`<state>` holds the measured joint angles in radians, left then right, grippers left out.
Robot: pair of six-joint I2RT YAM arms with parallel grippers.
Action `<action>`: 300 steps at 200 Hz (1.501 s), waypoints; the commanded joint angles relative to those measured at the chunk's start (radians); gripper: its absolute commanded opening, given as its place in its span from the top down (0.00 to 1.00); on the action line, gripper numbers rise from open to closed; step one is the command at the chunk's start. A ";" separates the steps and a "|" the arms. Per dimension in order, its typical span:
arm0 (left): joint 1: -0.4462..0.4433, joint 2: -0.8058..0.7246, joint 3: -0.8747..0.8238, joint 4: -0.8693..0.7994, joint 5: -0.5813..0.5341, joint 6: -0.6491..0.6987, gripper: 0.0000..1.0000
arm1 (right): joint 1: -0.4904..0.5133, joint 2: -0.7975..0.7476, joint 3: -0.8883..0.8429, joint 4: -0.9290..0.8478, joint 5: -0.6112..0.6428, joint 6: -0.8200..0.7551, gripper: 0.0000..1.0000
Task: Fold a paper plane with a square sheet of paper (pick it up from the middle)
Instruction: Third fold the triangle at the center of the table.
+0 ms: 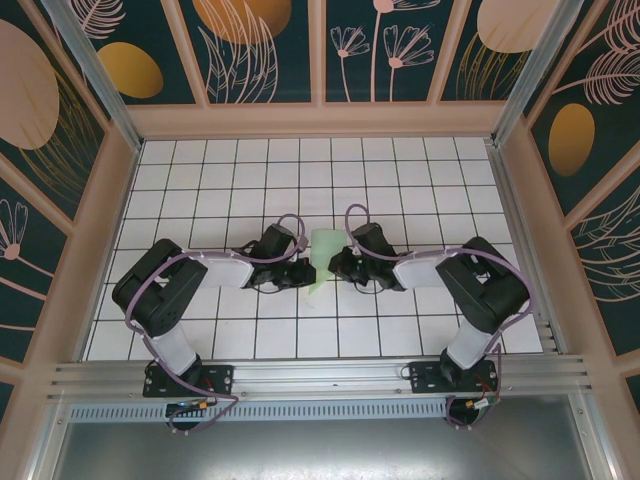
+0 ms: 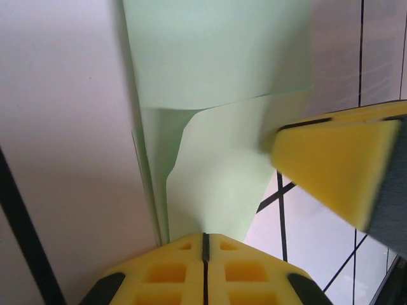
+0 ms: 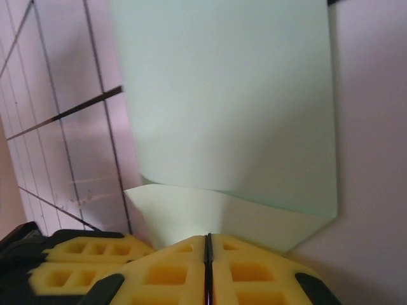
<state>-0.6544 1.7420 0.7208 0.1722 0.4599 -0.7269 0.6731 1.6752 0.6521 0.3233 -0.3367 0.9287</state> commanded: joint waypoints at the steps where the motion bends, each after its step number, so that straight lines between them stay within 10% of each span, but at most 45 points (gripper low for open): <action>1: -0.002 0.029 -0.048 -0.039 -0.073 0.025 0.92 | 0.007 -0.085 -0.001 -0.015 0.015 -0.037 0.89; 124: -0.002 0.042 -0.039 -0.062 -0.068 0.046 0.93 | 0.051 0.059 -0.042 0.073 0.042 0.021 0.94; 300: -0.002 0.055 -0.077 -0.060 -0.078 0.058 0.95 | -0.193 -0.025 -0.070 0.063 -0.034 -0.046 0.92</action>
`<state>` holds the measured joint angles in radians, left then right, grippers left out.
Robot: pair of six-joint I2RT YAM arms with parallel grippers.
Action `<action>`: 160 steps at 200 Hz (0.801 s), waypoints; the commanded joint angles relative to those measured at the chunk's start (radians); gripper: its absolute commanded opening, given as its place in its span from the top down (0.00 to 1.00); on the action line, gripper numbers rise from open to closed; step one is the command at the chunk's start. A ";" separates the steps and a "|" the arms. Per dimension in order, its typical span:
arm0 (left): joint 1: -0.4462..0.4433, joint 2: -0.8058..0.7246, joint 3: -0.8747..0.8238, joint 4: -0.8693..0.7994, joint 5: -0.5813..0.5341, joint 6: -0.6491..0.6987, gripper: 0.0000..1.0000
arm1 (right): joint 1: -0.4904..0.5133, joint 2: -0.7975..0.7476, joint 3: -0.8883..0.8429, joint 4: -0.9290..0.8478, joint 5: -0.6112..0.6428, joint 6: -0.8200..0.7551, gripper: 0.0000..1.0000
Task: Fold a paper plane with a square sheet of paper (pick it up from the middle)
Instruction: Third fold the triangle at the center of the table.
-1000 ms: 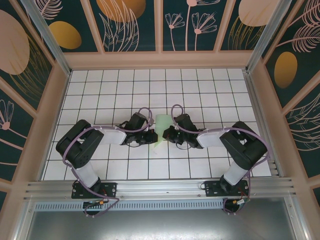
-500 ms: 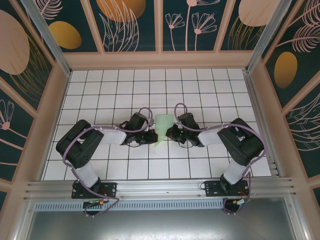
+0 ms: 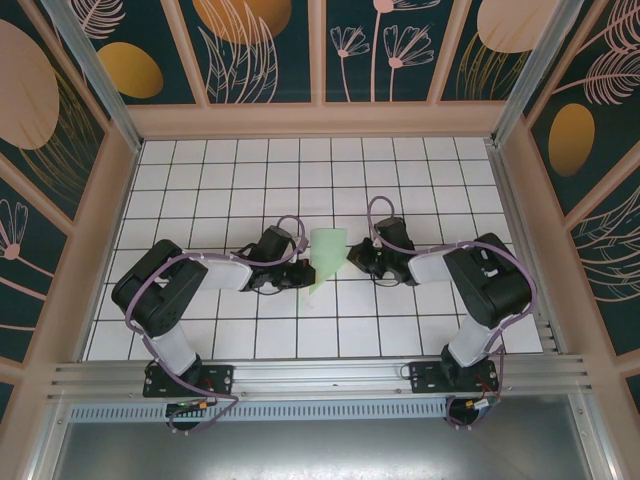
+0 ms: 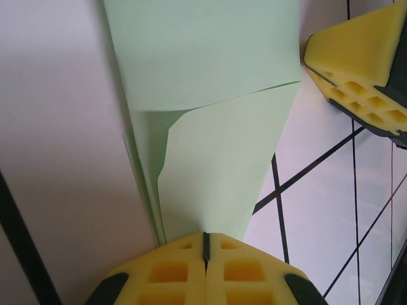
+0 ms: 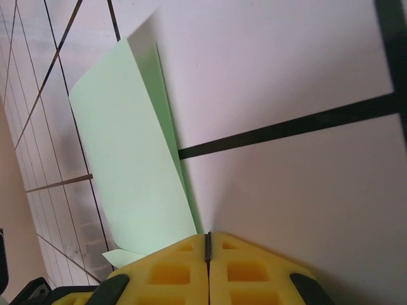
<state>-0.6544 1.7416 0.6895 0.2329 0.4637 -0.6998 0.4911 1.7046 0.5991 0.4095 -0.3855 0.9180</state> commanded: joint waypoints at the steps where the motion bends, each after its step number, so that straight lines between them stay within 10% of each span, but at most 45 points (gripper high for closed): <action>1: -0.002 0.056 -0.045 -0.121 -0.082 0.031 0.95 | -0.011 -0.057 -0.016 -0.025 0.014 -0.036 0.92; 160: -0.002 0.002 0.006 -0.170 -0.054 0.051 0.93 | 0.143 0.083 0.042 -0.035 0.023 -0.033 0.93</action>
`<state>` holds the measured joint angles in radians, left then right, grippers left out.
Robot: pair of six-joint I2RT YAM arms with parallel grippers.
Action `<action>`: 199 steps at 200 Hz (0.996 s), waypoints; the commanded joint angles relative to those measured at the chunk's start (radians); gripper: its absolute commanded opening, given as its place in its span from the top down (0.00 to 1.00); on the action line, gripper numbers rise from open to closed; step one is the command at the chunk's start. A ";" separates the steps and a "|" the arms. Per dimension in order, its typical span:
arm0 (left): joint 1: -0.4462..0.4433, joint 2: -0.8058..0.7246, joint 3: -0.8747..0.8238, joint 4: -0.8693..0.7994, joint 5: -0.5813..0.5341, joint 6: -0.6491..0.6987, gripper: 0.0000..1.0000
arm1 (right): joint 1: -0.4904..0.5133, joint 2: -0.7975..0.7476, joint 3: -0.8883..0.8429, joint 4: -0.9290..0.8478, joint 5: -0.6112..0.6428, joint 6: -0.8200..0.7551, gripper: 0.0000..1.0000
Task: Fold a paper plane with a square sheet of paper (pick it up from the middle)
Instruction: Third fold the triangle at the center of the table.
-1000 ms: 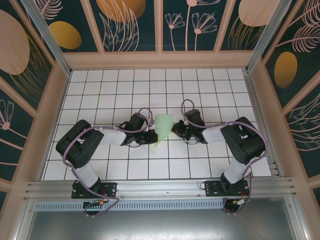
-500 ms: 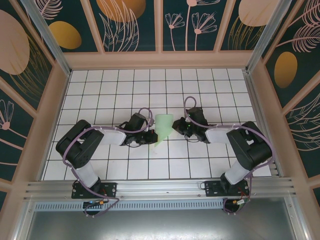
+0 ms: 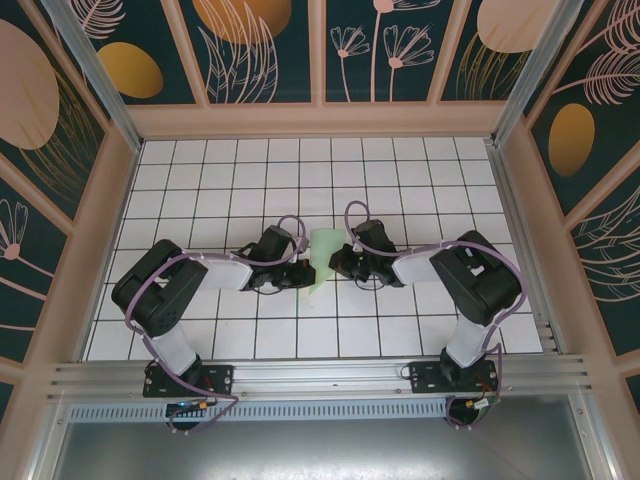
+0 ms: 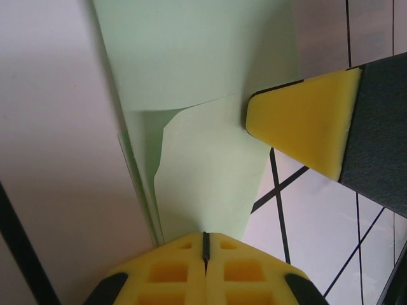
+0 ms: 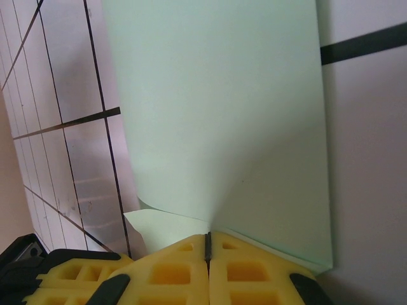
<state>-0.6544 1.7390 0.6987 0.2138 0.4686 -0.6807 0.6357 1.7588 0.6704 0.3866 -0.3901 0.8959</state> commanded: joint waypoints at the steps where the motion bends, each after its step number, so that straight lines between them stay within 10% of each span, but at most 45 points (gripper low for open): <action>1: -0.002 0.001 -0.002 -0.152 -0.059 0.032 0.93 | -0.001 0.028 -0.032 -0.011 0.028 -0.012 0.93; 199: -0.032 0.078 0.155 -0.056 0.140 -0.093 0.84 | 0.001 0.034 -0.034 -0.023 0.030 -0.014 0.93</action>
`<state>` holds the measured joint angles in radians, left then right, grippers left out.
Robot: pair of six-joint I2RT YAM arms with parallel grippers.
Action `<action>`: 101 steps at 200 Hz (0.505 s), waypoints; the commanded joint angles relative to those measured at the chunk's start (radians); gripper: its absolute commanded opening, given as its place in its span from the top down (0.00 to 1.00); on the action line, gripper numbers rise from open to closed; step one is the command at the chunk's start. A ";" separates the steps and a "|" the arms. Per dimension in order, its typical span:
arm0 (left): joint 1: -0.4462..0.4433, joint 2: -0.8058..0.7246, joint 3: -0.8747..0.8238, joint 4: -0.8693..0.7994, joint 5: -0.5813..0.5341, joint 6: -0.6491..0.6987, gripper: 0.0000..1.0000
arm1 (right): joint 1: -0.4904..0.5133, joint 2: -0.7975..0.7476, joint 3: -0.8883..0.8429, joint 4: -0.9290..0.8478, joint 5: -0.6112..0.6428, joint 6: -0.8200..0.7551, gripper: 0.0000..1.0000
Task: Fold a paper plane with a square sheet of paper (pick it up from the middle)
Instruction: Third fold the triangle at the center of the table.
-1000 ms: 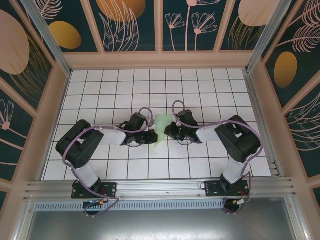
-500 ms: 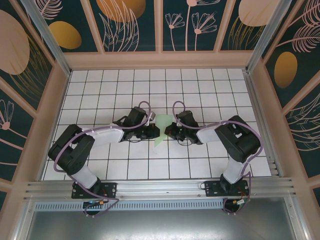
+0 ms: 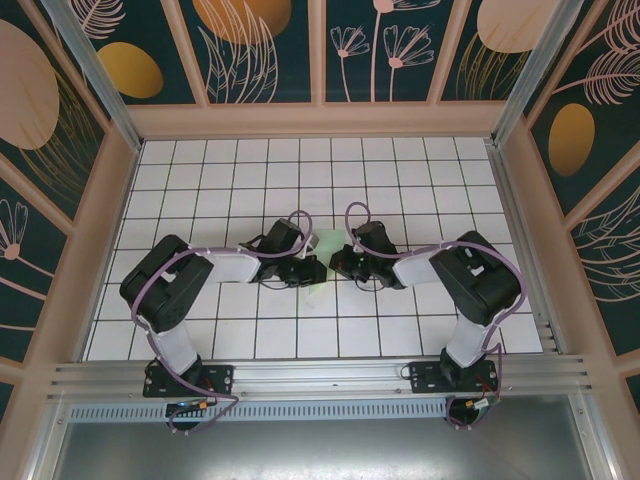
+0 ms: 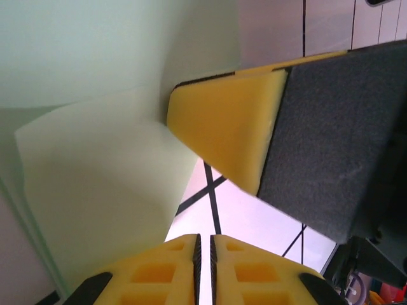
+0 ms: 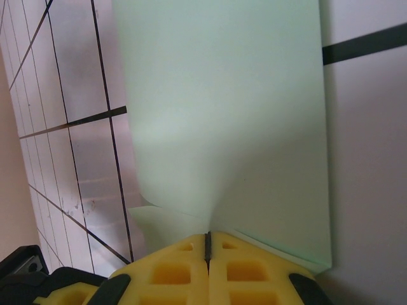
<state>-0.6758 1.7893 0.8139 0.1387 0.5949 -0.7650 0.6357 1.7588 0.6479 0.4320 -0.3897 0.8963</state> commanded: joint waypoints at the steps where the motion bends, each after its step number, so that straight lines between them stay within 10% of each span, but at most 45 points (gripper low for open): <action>1: -0.011 0.028 0.041 0.019 0.012 -0.008 0.84 | 0.001 0.033 -0.011 -0.068 0.029 -0.014 0.93; 101: -0.019 0.037 -0.039 -0.150 -0.047 0.107 0.84 | -0.001 0.033 0.003 -0.118 0.055 -0.032 0.93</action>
<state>-0.6884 1.8275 0.8341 0.0978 0.5655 -0.7155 0.6357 1.7592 0.6548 0.4168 -0.3859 0.8951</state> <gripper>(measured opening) 0.156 0.068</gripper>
